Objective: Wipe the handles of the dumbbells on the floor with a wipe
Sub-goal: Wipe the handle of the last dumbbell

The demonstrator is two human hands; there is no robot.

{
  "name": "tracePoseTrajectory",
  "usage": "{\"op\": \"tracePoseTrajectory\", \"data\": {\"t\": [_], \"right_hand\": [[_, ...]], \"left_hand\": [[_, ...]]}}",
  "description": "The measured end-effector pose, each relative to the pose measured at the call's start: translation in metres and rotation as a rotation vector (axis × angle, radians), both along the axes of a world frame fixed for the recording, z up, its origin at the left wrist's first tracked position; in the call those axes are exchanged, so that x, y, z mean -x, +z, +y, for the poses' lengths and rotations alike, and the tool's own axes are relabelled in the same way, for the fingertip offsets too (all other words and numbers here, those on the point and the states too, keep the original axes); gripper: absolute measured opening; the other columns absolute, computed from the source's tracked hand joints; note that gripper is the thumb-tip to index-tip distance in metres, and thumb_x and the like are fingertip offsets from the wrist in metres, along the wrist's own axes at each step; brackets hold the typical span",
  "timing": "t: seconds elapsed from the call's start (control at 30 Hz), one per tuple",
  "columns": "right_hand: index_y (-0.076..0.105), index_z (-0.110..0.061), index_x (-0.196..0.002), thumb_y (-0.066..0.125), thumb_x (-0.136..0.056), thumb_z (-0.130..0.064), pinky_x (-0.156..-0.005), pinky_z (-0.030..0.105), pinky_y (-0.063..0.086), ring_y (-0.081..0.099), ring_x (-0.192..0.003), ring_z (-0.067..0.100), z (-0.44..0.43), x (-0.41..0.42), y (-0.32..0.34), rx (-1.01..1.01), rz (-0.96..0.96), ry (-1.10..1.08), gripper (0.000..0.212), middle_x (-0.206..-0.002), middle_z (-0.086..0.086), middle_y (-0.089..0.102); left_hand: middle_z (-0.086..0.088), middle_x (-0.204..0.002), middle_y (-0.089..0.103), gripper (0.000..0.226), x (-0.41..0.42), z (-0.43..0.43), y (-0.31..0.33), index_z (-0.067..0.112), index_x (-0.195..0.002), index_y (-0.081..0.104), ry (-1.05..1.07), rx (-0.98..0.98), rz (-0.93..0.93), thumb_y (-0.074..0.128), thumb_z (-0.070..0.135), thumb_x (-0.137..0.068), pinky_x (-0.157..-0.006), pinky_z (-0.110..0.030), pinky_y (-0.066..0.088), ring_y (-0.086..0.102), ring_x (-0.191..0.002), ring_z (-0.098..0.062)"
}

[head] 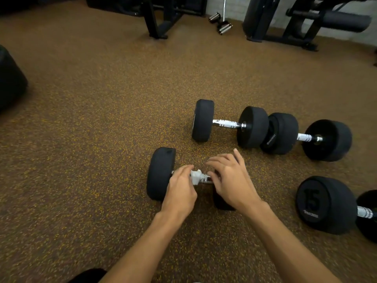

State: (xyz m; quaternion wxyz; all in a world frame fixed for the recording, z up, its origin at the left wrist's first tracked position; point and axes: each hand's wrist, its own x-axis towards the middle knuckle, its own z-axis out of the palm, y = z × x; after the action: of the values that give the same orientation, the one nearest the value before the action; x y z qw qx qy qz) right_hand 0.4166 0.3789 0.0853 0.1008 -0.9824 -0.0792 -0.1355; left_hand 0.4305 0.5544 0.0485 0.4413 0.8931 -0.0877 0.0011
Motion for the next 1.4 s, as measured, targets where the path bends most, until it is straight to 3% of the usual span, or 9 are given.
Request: {"op": "tracePoseTrajectory", "data": {"t": [0.23,0.33,0.43,0.63,0.77,0.87,1.03,1.23,1.4], "right_hand": [[0.074,-0.025,-0.128,0.066,-0.100,-0.043,-0.127,0.049,0.023,0.051,-0.134,0.012,-0.033,-0.013,-0.006,-0.183,0.027,-0.105,0.034,-0.134,-0.010,0.069],[0.076,-0.029,-0.121,0.067,-0.099,-0.043,-0.115,0.049,0.040,0.053,-0.128,0.010,-0.033,-0.014,-0.019,-0.396,-0.020,-0.172,0.027,-0.129,-0.013,0.070],[0.077,-0.035,-0.115,0.067,-0.099,-0.041,-0.110,0.047,0.045,0.055,-0.125,0.005,-0.029,-0.012,-0.030,-0.539,-0.106,-0.217,0.020,-0.125,-0.018,0.070],[0.078,-0.035,-0.117,0.066,-0.099,-0.042,-0.110,0.047,0.045,0.055,-0.126,0.004,-0.032,-0.011,-0.034,-0.582,-0.105,-0.216,0.023,-0.126,-0.020,0.070],[0.079,-0.033,-0.116,0.069,-0.099,-0.038,-0.110,0.046,0.045,0.055,-0.127,0.004,-0.031,-0.009,-0.036,-0.605,-0.129,-0.223,0.021,-0.127,-0.019,0.070],[0.079,-0.034,-0.116,0.068,-0.098,-0.040,-0.109,0.048,0.046,0.056,-0.127,0.006,-0.031,-0.010,-0.037,-0.619,-0.133,-0.219,0.022,-0.126,-0.019,0.070],[0.079,-0.036,-0.114,0.066,-0.096,-0.043,-0.109,0.048,0.046,0.055,-0.126,0.004,-0.031,-0.011,-0.035,-0.649,-0.124,-0.220,0.023,-0.125,-0.022,0.070],[0.080,-0.034,-0.113,0.069,-0.095,-0.042,-0.109,0.047,0.046,0.057,-0.124,0.005,-0.031,-0.012,-0.040,-0.678,-0.159,-0.214,0.022,-0.123,-0.021,0.071],[0.080,-0.033,-0.113,0.068,-0.095,-0.044,-0.108,0.047,0.046,0.056,-0.124,0.005,-0.032,-0.011,-0.040,-0.671,-0.161,-0.211,0.024,-0.124,-0.020,0.071]], "left_hand": [[0.001,-0.129,0.069,0.029,-0.011,-0.009,-0.013,0.014,-0.130,0.072,-0.057,-0.107,-0.099,0.058,0.015,-0.105,-0.112,-0.026,0.040,0.060,-0.122,-0.015],[0.003,-0.126,0.071,0.027,-0.014,-0.014,-0.013,0.016,-0.128,0.074,-0.042,-0.163,-0.129,0.058,0.018,-0.105,-0.114,-0.032,0.037,0.061,-0.119,-0.017],[0.002,-0.118,0.073,0.026,-0.024,-0.022,-0.012,0.019,-0.121,0.075,-0.058,-0.263,-0.124,0.054,0.024,-0.106,-0.110,-0.037,0.039,0.064,-0.113,-0.019],[0.000,-0.114,0.073,0.032,-0.047,-0.028,-0.004,0.023,-0.116,0.075,-0.162,-0.374,0.086,0.051,0.041,-0.108,-0.104,-0.045,0.046,0.066,-0.108,-0.026],[-0.001,-0.117,0.073,0.027,-0.039,-0.020,-0.003,0.021,-0.122,0.078,-0.105,-0.310,0.008,0.061,0.033,-0.105,-0.104,-0.035,0.047,0.060,-0.114,-0.020],[0.000,-0.119,0.069,0.027,-0.041,-0.026,-0.005,0.018,-0.118,0.079,-0.088,-0.382,-0.053,0.060,0.032,-0.105,-0.105,-0.039,0.044,0.055,-0.115,-0.021],[-0.003,-0.116,0.065,0.030,-0.054,-0.032,-0.001,0.017,-0.116,0.077,-0.243,-0.422,0.095,0.052,0.032,-0.109,-0.100,-0.046,0.047,0.057,-0.115,-0.028],[-0.006,-0.110,0.074,0.022,-0.040,-0.025,-0.002,0.021,-0.119,0.078,-0.092,-0.300,-0.004,0.063,0.029,-0.105,-0.096,-0.042,0.052,0.063,-0.108,-0.025],[-0.005,-0.114,0.074,0.025,-0.048,-0.031,-0.002,0.019,-0.121,0.076,-0.219,-0.288,0.089,0.057,0.026,-0.108,-0.095,-0.041,0.055,0.066,-0.107,-0.026]]}}
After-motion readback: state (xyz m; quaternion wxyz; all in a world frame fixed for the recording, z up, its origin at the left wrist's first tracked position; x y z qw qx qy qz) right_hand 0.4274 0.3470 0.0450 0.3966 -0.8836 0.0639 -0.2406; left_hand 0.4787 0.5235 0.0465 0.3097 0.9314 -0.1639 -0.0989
